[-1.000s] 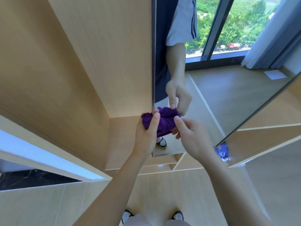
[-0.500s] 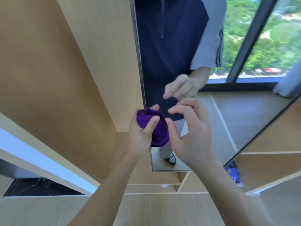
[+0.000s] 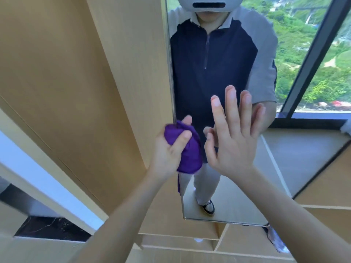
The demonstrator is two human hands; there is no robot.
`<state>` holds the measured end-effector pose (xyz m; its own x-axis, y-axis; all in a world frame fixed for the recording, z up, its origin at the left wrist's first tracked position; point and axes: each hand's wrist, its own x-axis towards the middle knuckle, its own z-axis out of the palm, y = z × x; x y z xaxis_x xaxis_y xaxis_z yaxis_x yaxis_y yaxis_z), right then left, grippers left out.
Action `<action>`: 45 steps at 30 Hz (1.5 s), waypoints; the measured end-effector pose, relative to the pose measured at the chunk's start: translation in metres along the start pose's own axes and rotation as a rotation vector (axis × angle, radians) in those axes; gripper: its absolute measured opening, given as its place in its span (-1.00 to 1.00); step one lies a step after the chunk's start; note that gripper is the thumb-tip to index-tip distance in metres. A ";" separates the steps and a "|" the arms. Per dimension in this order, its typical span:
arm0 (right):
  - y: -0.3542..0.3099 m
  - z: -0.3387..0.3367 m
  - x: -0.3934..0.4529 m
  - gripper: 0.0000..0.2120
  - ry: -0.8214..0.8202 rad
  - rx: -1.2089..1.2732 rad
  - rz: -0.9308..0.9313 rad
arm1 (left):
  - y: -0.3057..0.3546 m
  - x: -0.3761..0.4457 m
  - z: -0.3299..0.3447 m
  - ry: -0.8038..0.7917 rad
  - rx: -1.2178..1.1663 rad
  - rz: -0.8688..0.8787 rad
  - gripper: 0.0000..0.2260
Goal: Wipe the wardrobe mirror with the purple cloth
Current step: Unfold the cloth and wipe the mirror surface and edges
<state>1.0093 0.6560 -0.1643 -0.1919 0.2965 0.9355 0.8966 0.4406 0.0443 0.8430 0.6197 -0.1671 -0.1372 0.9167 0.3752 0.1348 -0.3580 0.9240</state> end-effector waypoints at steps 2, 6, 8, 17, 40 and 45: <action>-0.001 0.003 0.001 -0.31 0.003 0.005 0.000 | 0.032 0.022 0.000 0.044 0.002 0.092 -0.70; -0.005 -0.006 0.004 -0.31 0.004 0.048 0.008 | 0.059 0.039 0.001 0.074 -0.035 0.144 -0.72; -0.009 -0.018 0.010 -0.35 0.032 0.111 0.042 | 0.056 0.036 0.002 0.074 -0.053 0.126 -0.74; -0.007 -0.033 0.101 -0.32 0.098 -0.001 -0.014 | 0.037 0.022 0.000 -0.007 -0.144 0.047 -0.78; -0.001 -0.067 0.215 -0.36 0.224 -0.068 -0.025 | 0.156 0.088 -0.002 0.084 -0.207 0.242 -0.64; 0.003 -0.061 0.219 -0.34 0.159 -0.160 -0.032 | 0.152 0.090 -0.004 0.049 -0.198 0.228 -0.63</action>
<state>0.9947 0.6705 0.0624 -0.1677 0.1417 0.9756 0.9452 0.3043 0.1182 0.8468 0.6468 0.0069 -0.1728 0.8007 0.5736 -0.0254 -0.5858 0.8100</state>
